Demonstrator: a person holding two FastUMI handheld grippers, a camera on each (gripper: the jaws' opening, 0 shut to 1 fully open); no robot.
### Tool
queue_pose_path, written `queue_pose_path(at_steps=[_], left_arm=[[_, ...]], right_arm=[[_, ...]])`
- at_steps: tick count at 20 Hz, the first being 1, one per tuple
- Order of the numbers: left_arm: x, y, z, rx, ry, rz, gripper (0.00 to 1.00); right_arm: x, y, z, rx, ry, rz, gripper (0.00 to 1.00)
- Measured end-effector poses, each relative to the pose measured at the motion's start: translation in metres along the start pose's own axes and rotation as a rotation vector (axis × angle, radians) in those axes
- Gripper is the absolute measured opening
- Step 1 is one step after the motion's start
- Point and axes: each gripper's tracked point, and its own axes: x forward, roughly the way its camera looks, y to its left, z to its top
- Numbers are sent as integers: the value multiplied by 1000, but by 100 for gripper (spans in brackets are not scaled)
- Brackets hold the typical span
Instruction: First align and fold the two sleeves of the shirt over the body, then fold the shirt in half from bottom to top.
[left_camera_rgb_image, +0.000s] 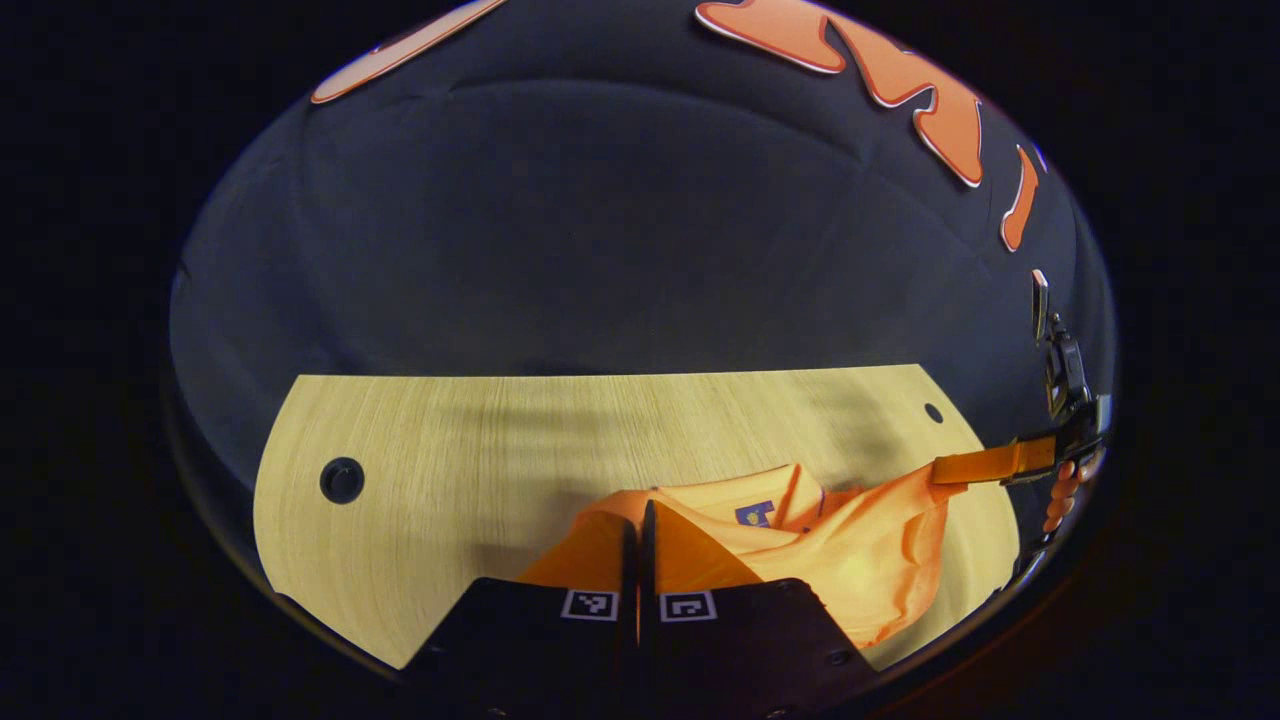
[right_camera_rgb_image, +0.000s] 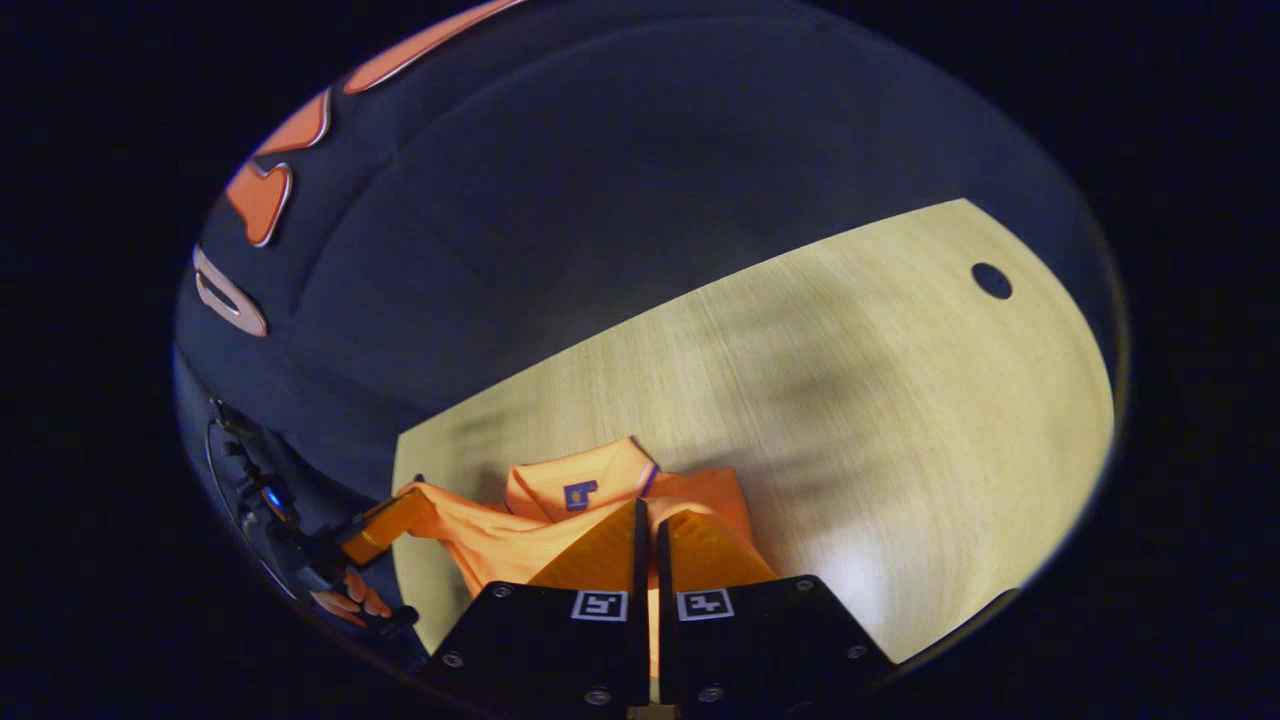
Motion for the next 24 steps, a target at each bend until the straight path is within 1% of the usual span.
queue_pose_path(at_steps=[1,2,3,4,5,6,7,8,10,12,14,15,17,19,22,23,24], left_arm=[[1,0,0,20,11,-2,1],[-1,-2,-1,21,7,-21,8],[-3,-6,6,-2,-25,-46,19],[-8,-7,13,-16,-48,-50,43],[-13,-8,16,-13,-55,-44,67],[-14,-4,13,1,-49,-29,90],[-17,-1,14,16,-53,-12,92],[-22,-1,20,21,-68,-2,96],[-40,0,31,14,-104,9,97],[-61,-3,40,-2,-130,17,98],[-85,-9,48,-32,-166,25,98],[-98,-14,51,-42,-182,17,99],[-122,-29,51,-30,-232,-15,99],[-150,-40,47,-1,-269,-2,99],[-187,-61,45,20,-323,12,99],[-200,-71,44,9,-346,-1,99],[-216,-84,34,4,-353,-34,98]], right_arm=[[3,1,5,40,-5,10,4],[7,-5,10,67,-16,-16,4],[7,-13,13,81,-35,-52,11],[5,-17,19,73,-58,-67,34],[3,-19,22,55,-77,-72,39],[-1,-18,24,38,-90,-69,66],[-7,-16,27,21,-106,-63,74],[-6,-14,24,-2,-128,-67,87],[-23,-14,35,-75,-213,-102,97],[-52,-5,43,-150,-280,-116,98],[-79,5,42,-214,-323,-114,98],[-93,10,38,-245,-339,-110,98],[-114,28,25,-270,-374,-74,99],[-137,38,7,-314,-392,-54,98],[-172,51,-7,-370,-440,-37,99],[-185,56,-10,-388,-464,-27,98],[-195,59,-16,-399,-476,-14,99]])
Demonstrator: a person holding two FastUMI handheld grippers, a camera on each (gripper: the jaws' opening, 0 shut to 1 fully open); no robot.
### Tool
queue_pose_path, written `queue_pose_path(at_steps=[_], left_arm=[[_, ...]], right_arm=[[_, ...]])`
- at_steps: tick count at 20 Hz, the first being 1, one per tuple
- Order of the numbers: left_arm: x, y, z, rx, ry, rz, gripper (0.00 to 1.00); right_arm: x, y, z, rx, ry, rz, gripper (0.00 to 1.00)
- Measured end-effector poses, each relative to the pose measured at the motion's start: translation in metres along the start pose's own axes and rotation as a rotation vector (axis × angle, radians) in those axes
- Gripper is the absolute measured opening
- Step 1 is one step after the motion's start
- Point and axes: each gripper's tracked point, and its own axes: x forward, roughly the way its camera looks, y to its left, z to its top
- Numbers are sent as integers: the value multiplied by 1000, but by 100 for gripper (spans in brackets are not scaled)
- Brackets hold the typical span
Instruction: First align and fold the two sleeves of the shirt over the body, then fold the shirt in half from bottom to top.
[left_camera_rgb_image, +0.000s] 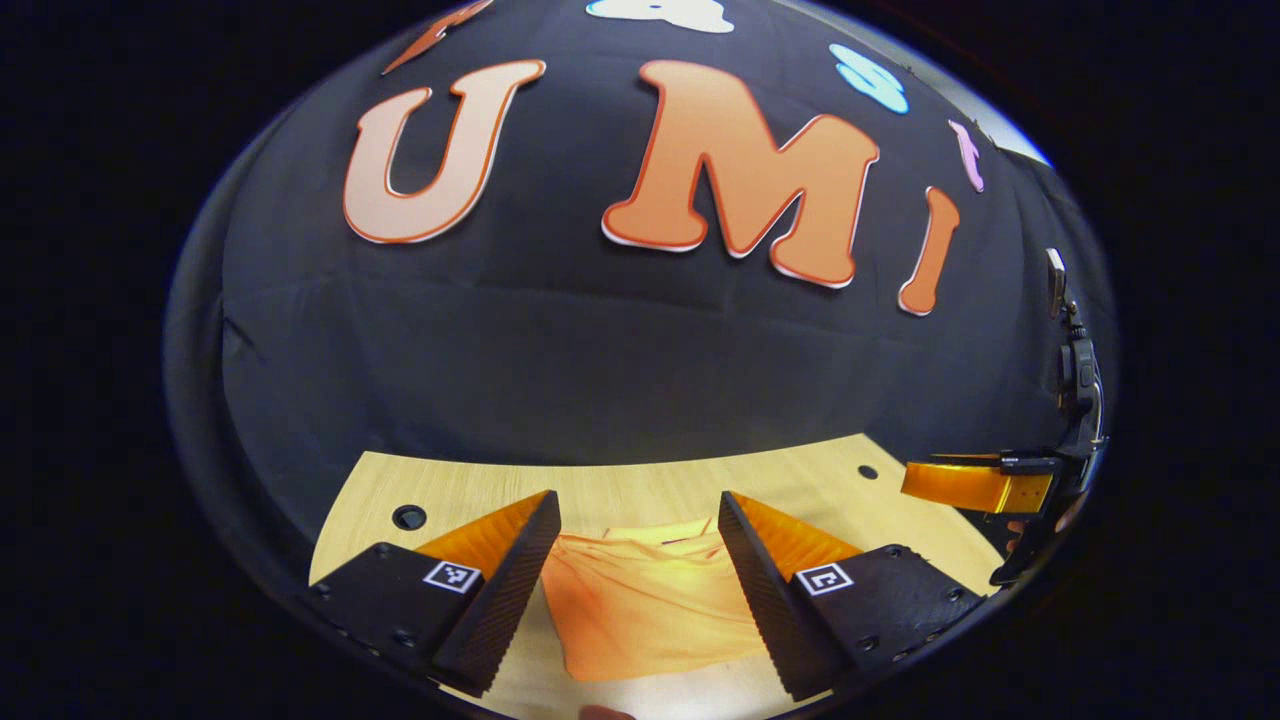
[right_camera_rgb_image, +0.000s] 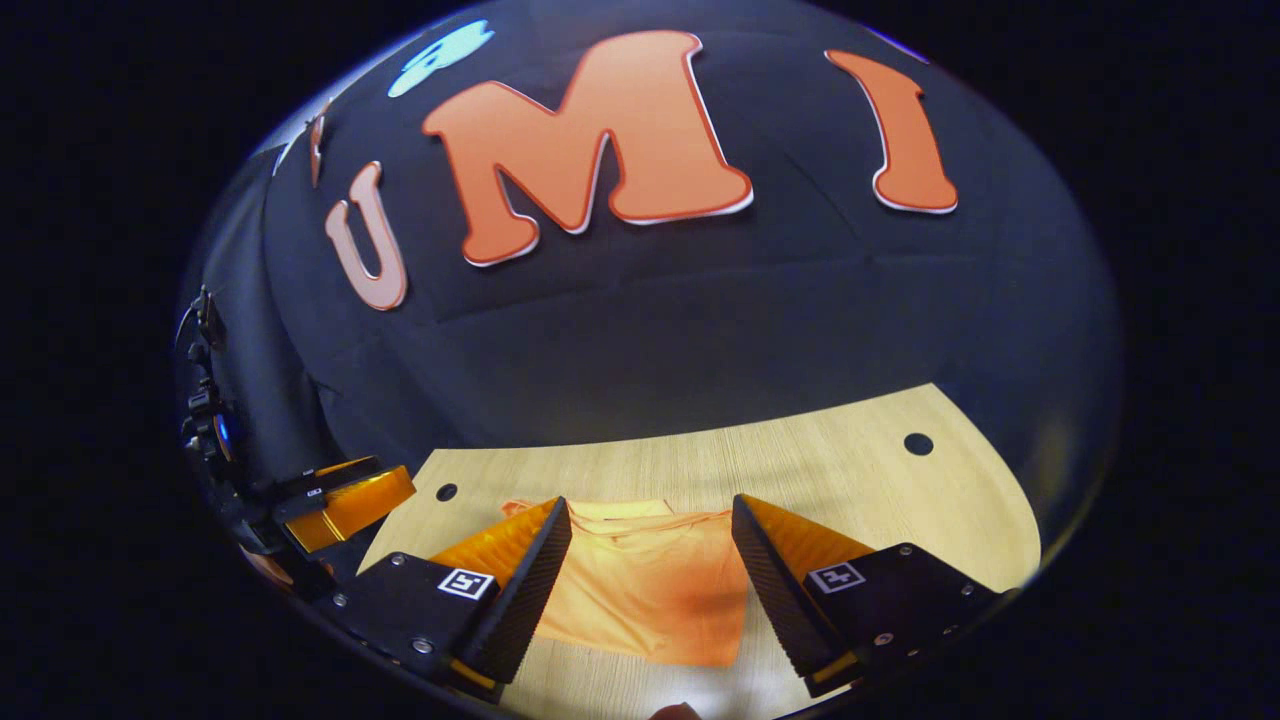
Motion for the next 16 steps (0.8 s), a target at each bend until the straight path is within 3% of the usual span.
queue_pose_path(at_steps=[7,11,16], left_arm=[[-84,-42,8,51,-138,36,98],[-113,-58,0,80,-147,40,98],[-161,-65,-17,83,-169,153,98]], right_arm=[[-87,-13,22,-30,-154,-23,98],[-117,-23,29,-108,-248,-75,98],[-149,-14,2,-117,-244,-55,98]])
